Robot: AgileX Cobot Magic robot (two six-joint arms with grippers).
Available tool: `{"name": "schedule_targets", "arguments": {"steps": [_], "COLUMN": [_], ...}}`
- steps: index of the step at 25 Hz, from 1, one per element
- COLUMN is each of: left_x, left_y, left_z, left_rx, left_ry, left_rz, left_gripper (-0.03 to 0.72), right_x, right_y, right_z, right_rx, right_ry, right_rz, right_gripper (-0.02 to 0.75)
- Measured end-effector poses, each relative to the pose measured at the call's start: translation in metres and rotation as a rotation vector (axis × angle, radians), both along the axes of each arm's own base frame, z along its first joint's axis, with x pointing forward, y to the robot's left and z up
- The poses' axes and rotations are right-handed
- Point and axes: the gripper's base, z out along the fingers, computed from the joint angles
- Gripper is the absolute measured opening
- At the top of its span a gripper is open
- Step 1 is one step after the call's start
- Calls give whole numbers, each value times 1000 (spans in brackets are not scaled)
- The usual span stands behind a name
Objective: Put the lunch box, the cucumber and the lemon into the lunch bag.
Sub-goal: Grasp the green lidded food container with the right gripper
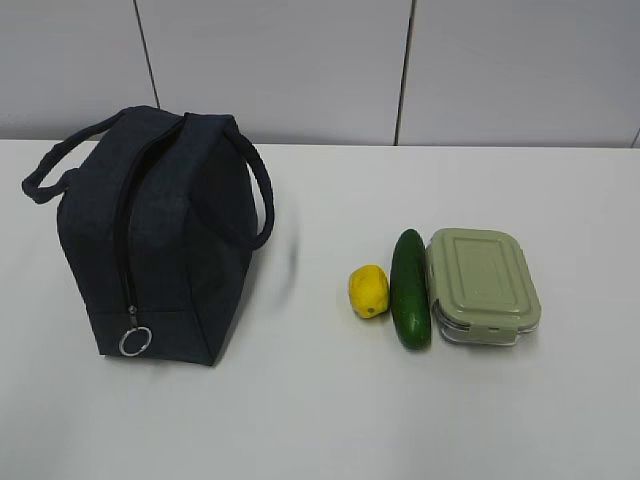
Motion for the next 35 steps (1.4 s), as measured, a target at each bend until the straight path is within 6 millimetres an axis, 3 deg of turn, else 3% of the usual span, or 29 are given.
{"name": "schedule_targets", "arguments": {"steps": [7, 10, 20, 27, 35], "left_x": [0, 0, 0, 0, 0], "left_y": [0, 0, 0, 0, 0], "left_z": [0, 0, 0, 0, 0], "left_rx": [0, 0, 0, 0, 0], "left_ry": [0, 0, 0, 0, 0], "left_rz": [0, 0, 0, 0, 0], "left_gripper": [239, 239, 239, 239, 239], "right_x": [2, 15, 93, 161, 241], "right_y": [0, -1, 1, -2, 4], "right_z": [2, 4, 5, 11, 5], "right_rx": [-1, 19, 235, 315, 445], "right_ry": [0, 85, 364, 518, 632], "right_rz": [-2, 5, -11, -25, 95], "right_gripper": [498, 498, 498, 496, 495]}}
